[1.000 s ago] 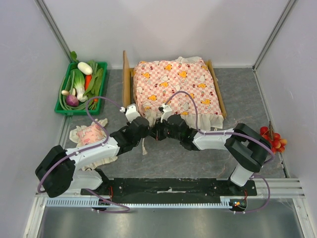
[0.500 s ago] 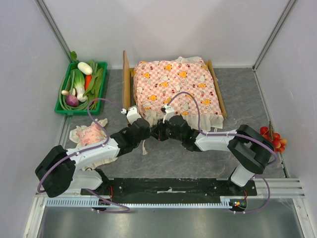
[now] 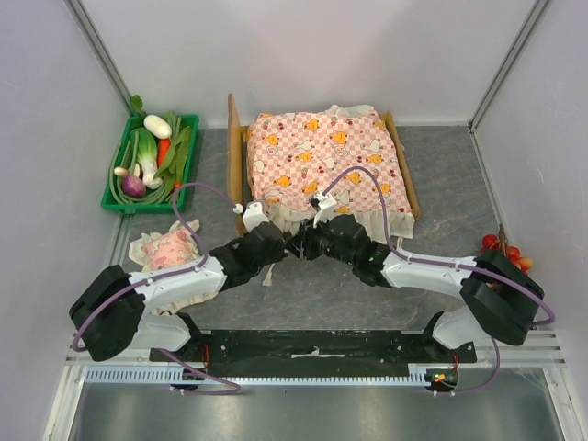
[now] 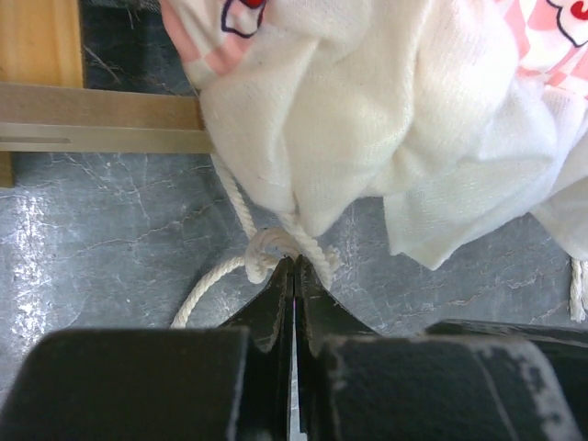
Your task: Set up the pet bed
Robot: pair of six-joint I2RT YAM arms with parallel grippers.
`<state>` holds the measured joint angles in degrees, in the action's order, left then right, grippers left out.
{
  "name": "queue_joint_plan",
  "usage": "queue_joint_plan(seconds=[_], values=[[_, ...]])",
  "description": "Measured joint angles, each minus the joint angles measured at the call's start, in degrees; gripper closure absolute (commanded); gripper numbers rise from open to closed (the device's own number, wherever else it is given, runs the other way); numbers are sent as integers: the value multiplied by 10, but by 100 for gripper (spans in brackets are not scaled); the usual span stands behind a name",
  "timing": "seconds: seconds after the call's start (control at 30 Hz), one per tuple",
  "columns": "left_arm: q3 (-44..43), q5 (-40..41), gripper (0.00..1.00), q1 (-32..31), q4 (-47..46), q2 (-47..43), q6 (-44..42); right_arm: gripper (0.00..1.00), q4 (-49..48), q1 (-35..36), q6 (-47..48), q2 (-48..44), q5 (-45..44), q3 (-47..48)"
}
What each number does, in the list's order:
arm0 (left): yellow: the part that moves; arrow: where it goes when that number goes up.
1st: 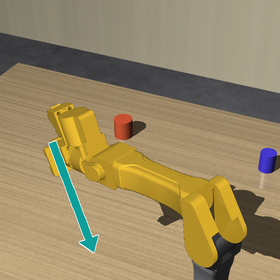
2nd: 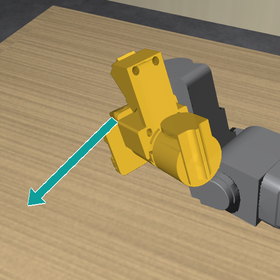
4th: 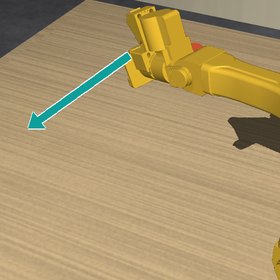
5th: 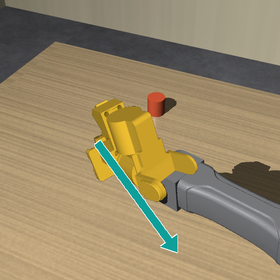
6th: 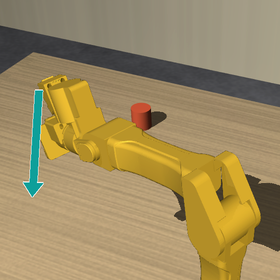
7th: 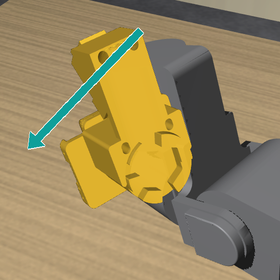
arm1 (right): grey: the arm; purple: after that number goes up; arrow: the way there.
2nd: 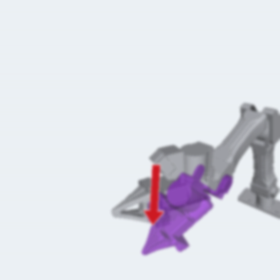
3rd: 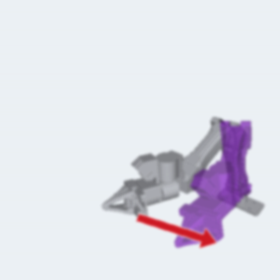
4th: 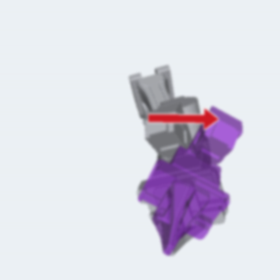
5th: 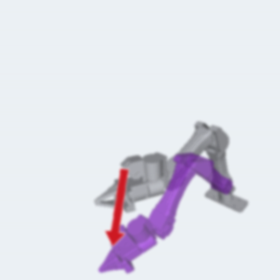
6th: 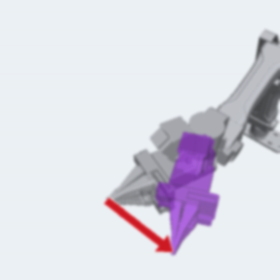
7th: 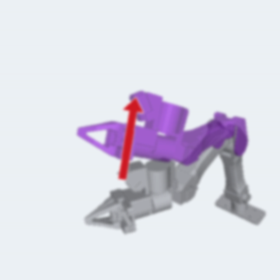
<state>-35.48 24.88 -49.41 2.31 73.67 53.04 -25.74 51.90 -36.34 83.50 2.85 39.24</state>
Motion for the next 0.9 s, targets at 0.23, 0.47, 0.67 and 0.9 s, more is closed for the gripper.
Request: queue_joint_plan(seconds=[0.23, 0.47, 0.67, 0.9], values=[[-8, -5, 98, -2, 7, 9, 0, 63, 9, -5, 2, -5, -10, -1], [-18, 21, 98, 1, 40, 8, 4, 66, 36, -8, 1, 11, -16, -1], [-20, 39, 98, 9, 53, 7, 8, 67, 45, -10, -3, 46, -23, 9], [-25, 46, 98, 11, 53, 7, 8, 59, 27, -21, -16, 93, -13, 22]])
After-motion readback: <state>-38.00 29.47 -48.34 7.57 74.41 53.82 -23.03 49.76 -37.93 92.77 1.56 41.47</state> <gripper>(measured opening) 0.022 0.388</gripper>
